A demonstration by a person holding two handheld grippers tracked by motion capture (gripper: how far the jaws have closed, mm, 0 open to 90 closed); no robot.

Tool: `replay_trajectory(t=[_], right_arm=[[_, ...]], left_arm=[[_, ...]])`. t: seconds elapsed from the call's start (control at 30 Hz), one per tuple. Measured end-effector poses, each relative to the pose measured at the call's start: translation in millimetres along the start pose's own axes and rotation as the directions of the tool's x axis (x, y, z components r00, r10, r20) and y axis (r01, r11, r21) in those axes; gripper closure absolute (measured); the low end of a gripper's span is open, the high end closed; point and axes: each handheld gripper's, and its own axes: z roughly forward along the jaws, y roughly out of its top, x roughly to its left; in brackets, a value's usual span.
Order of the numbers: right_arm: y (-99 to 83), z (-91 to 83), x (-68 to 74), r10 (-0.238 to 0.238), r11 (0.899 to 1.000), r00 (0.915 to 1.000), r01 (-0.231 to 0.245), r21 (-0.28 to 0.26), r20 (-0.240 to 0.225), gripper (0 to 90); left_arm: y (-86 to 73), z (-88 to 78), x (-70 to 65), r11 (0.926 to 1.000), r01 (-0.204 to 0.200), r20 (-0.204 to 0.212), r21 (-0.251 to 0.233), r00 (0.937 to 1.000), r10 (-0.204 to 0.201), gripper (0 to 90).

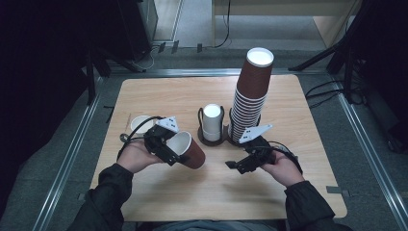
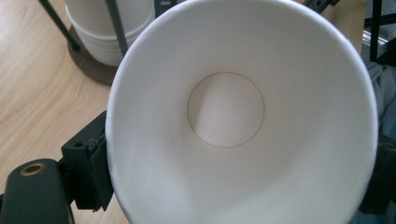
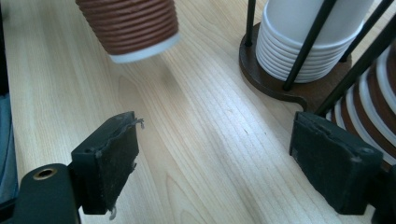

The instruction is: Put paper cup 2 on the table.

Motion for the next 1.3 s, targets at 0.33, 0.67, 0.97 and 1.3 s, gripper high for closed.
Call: replay_trajectory(t=[0.33, 0.67, 0.97, 1.3], right_arm=[[-3.0, -1.4, -2.6, -0.017, 1.0, 0.9998, 0.017, -0.008, 0.013, 16.1], [-2.5, -1.6, -4.6, -0.028, 1.0, 0.9996, 0.028, -0.013, 0.002, 16.1], [-2.4, -4.6, -14.1, -0.012, 0.999, 0.9997, 0.013, -0.031, 0.021, 16.1], [-3.8, -1.2, -15.1, -0.011, 1.0, 0.9997, 0.011, -0.011, 0.021, 16.1]], left_arm=[[-12.7, -10.5, 8.8, 0.9991, 0.025, -0.044, 0.033, 0.9987, -0.024, 10.1], [-24.9, -21.1, 15.3, 0.9965, 0.06, -0.064, 0.059, 0.9964, -0.056, 10.0], [-38.3, -32.6, 21.3, 0.9924, 0.094, -0.1, 0.08, 0.9913, -0.085, 9.8], [-52.3, -44.4, 29.1, 0.9868, 0.126, -0.122, 0.101, 0.9861, -0.114, 9.5]])
